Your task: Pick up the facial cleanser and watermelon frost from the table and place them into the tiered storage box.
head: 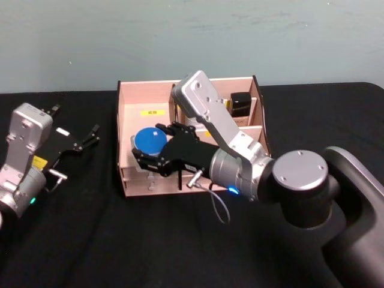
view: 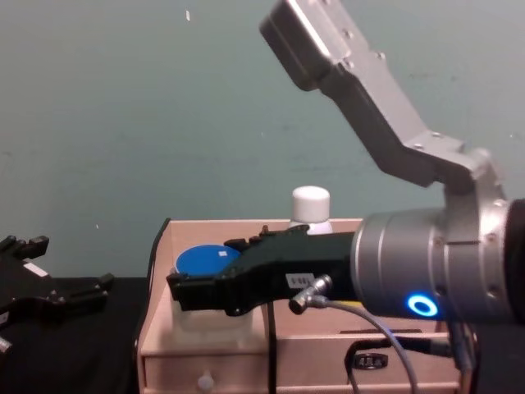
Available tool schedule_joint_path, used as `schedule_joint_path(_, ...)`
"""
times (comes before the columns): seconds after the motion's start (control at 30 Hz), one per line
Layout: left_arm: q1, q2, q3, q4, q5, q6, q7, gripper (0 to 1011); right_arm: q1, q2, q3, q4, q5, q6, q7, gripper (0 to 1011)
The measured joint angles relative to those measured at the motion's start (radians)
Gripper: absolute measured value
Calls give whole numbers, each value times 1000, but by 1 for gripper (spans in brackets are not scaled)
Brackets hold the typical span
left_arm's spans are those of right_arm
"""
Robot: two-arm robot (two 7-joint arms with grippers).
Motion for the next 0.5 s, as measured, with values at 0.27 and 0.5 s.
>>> schedule_joint_path(0.27,0,0,0,0,0,0,0,1010,52,-41,2,89,-23,-18,-14,729)
schedule_joint_path(0.5,0,0,0,0,0,0,0,1010,83,-63,8,145,-40,-35,-22,728)
